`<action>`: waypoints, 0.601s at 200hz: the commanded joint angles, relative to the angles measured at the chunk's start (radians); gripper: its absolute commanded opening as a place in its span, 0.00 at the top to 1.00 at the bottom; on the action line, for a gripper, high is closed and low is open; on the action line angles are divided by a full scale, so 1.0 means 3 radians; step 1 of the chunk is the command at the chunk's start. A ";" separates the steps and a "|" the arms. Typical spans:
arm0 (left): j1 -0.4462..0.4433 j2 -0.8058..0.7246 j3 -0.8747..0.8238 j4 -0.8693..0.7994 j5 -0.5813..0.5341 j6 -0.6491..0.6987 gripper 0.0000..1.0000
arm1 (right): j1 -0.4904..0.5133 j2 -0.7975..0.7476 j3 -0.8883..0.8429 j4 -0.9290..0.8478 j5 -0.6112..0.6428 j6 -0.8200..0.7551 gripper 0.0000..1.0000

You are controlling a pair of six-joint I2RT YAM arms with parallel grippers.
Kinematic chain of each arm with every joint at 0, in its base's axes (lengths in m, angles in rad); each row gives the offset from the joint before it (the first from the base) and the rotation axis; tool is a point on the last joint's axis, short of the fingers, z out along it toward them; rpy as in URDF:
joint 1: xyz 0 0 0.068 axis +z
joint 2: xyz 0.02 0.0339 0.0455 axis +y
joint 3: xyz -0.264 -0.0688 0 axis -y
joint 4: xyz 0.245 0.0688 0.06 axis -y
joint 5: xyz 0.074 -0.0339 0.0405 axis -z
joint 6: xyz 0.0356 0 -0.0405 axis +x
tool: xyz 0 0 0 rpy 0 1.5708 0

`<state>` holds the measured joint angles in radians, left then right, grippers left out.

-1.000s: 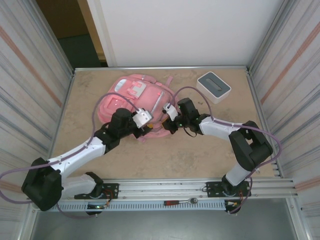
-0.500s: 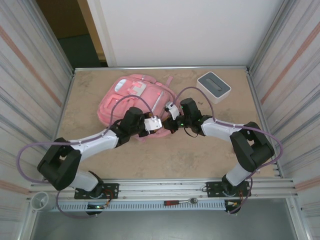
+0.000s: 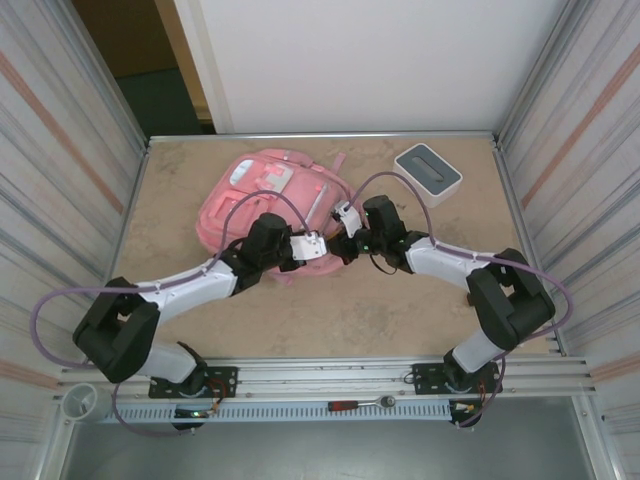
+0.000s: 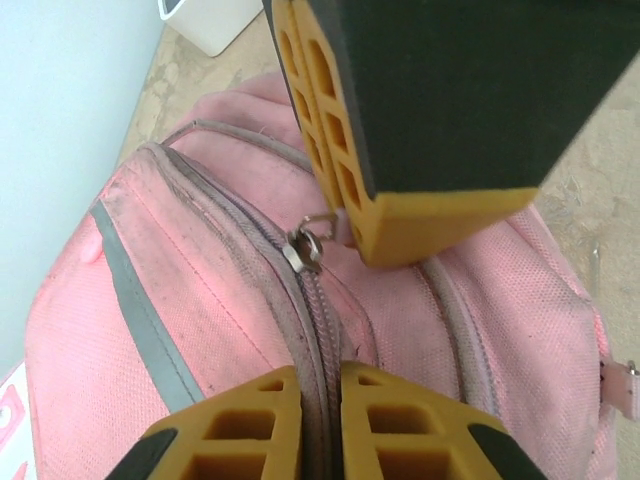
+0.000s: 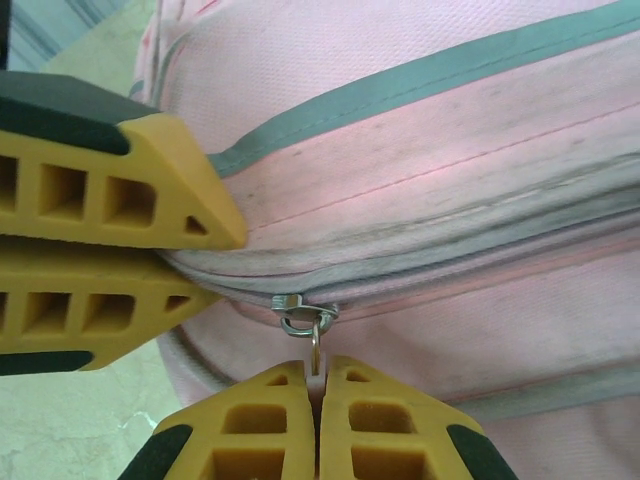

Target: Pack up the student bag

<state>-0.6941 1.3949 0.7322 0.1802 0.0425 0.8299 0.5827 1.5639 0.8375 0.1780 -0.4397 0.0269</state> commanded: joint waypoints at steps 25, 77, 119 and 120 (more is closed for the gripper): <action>0.0046 -0.0488 -0.0258 -0.0120 -0.0148 -0.0057 0.96 | -0.0197 -0.0099 0.0111 -0.0437 0.0729 0.0108 1.00; 0.0398 -0.0922 -0.0574 -0.0204 -0.0106 -0.0290 0.87 | -0.0091 -0.0006 0.0271 -0.0462 0.0650 0.0208 1.00; 0.0281 -0.1177 -0.0500 -0.0275 0.0287 -0.0688 0.54 | 0.0070 -0.0093 0.0224 -0.0291 0.0476 0.0357 1.00; 0.0277 -0.1177 -0.0499 -0.0269 0.0287 -0.0697 0.53 | 0.0076 -0.0096 0.0222 -0.0289 0.0472 0.0359 1.00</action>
<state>-0.5964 1.0866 0.5640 0.1150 0.1066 0.7273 0.5945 1.5562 0.9031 0.0891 -0.3305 0.0803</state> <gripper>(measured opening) 0.397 0.050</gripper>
